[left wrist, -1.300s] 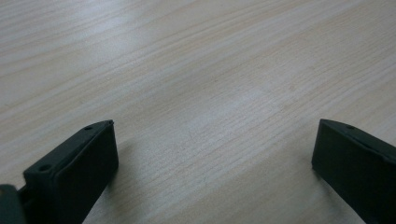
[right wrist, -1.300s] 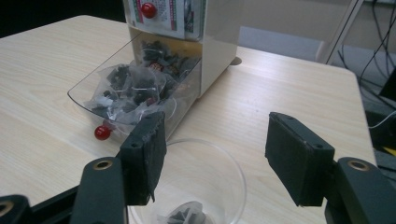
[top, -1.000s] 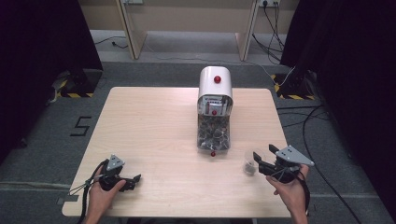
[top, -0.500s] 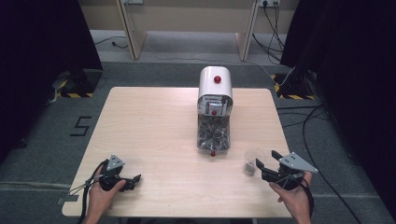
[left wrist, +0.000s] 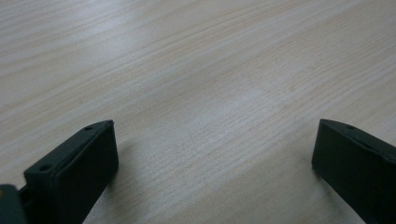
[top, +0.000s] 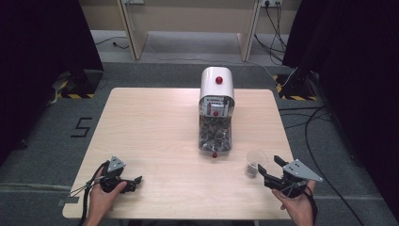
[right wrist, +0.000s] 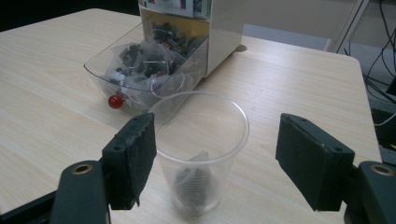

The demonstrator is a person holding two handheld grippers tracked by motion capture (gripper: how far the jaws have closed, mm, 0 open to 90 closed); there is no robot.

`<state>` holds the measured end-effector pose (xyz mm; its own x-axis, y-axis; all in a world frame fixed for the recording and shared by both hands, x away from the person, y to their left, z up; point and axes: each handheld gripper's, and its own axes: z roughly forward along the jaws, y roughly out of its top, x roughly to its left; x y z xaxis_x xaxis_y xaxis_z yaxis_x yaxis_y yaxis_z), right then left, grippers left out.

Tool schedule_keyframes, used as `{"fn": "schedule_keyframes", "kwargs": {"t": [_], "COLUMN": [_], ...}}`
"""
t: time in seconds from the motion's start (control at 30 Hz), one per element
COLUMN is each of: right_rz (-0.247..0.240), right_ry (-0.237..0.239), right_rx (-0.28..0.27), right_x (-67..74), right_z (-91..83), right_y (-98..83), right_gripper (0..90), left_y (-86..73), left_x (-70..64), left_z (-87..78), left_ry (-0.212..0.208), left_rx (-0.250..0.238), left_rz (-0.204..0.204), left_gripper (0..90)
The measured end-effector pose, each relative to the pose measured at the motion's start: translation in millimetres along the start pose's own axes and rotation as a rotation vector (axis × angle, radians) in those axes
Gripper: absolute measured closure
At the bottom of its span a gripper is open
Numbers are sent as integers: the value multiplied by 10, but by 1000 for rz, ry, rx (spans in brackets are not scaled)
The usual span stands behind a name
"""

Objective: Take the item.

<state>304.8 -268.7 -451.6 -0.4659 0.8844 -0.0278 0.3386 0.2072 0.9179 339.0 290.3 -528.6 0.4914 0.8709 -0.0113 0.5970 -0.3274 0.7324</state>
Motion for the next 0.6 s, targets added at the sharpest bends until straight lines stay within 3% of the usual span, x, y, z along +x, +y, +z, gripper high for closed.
{"fn": "schedule_keyframes", "kwargs": {"t": [0.6], "right_rz": [8], "right_ry": [3], "right_rx": [38], "right_x": [-11], "right_z": [-152], "right_y": [-203], "right_gripper": [296], "left_y": [0], "left_x": [-1], "left_z": [1], "left_ry": [0], "left_rx": [-1], "left_rz": [-2], "left_gripper": [0]}}
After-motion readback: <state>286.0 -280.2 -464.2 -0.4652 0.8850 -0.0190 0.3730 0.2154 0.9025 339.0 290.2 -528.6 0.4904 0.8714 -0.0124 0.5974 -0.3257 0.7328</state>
